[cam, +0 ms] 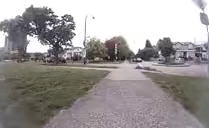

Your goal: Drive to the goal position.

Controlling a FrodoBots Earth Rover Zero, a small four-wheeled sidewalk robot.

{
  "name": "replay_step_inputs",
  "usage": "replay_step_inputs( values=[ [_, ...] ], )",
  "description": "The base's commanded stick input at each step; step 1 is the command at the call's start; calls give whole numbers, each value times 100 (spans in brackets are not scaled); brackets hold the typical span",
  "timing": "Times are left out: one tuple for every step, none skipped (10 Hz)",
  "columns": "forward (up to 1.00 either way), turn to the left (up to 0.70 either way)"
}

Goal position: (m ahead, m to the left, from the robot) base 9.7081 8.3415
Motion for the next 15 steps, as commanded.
replay_step_inputs(
  values=[
    [70,0],
    [70,-14],
    [70,-35],
    [70,-35],
    [70,-35],
    [70,-17],
    [70,0],
    [70,0],
    [70,0],
    [70,0],
    [70,0],
    [70,0],
    [70,0],
    [70,0],
    [70,0]
  ],
)
